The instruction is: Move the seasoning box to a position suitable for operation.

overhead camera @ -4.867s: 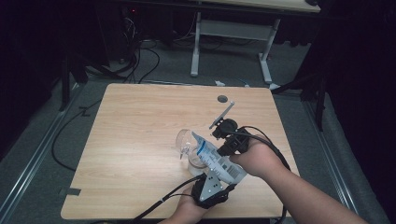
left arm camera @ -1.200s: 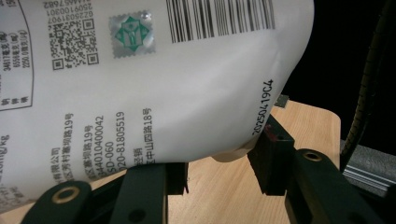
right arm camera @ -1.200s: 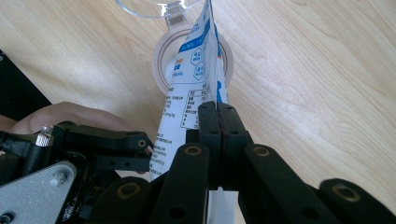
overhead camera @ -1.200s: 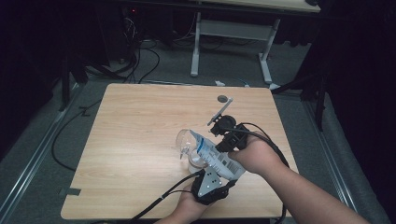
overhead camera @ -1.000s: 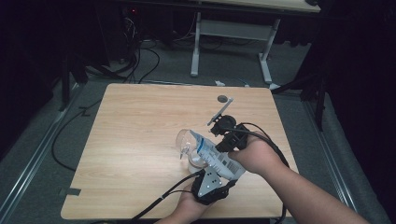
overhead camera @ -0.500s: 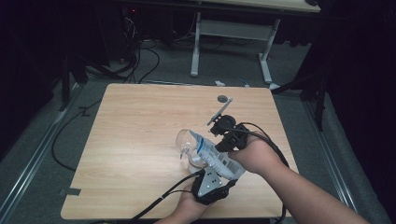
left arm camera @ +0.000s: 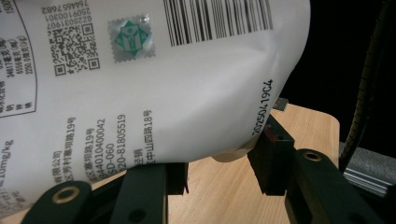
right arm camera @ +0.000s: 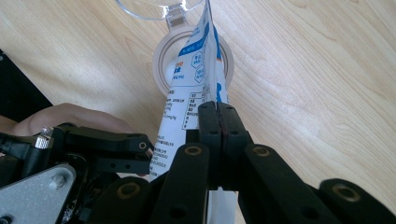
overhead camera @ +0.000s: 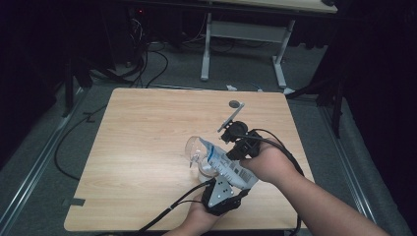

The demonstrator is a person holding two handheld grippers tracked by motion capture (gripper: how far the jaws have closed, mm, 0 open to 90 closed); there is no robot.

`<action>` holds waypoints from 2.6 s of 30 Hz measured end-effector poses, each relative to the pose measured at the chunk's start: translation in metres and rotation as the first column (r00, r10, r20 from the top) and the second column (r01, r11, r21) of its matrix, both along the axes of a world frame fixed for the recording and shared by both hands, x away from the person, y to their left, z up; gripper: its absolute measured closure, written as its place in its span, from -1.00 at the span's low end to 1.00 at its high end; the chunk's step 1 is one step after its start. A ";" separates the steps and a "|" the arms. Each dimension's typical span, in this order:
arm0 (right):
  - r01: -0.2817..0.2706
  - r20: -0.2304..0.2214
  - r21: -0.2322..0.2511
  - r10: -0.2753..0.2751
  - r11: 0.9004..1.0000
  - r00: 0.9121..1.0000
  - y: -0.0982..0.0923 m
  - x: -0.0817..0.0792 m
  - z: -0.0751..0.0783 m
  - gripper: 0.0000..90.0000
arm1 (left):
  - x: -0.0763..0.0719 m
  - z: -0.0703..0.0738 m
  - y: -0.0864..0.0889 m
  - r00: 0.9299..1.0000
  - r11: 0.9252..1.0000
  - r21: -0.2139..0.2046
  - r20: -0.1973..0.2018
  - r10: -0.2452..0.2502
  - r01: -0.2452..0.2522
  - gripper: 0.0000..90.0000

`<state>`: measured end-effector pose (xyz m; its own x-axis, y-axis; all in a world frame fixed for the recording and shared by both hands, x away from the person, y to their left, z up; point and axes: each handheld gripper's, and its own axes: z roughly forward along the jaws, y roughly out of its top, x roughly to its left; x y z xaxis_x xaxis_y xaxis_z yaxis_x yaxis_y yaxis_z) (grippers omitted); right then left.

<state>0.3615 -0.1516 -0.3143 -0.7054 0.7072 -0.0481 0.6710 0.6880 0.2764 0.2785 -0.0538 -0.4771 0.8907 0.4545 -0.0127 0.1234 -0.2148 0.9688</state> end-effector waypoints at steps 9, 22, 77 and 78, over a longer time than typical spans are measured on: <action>0.003 -0.003 0.000 -0.003 1.000 1.000 0.001 0.000 0.000 1.00 | 0.000 0.000 0.000 1.000 1.000 -0.001 0.000 0.000 0.000 0.38; 0.007 -0.001 -0.002 -0.007 1.000 1.000 0.001 0.000 0.002 1.00 | 0.000 0.001 0.000 1.000 1.000 -0.008 0.001 0.000 0.000 0.38; -0.008 0.001 -0.001 0.008 1.000 1.000 0.005 0.002 0.002 1.00 | 0.001 0.002 0.002 1.000 1.000 -0.022 -0.003 0.009 -0.009 0.37; -0.008 0.001 -0.001 0.008 1.000 1.000 0.005 0.002 0.002 1.00 | 0.001 0.002 0.002 1.000 1.000 -0.022 -0.003 0.009 -0.009 0.37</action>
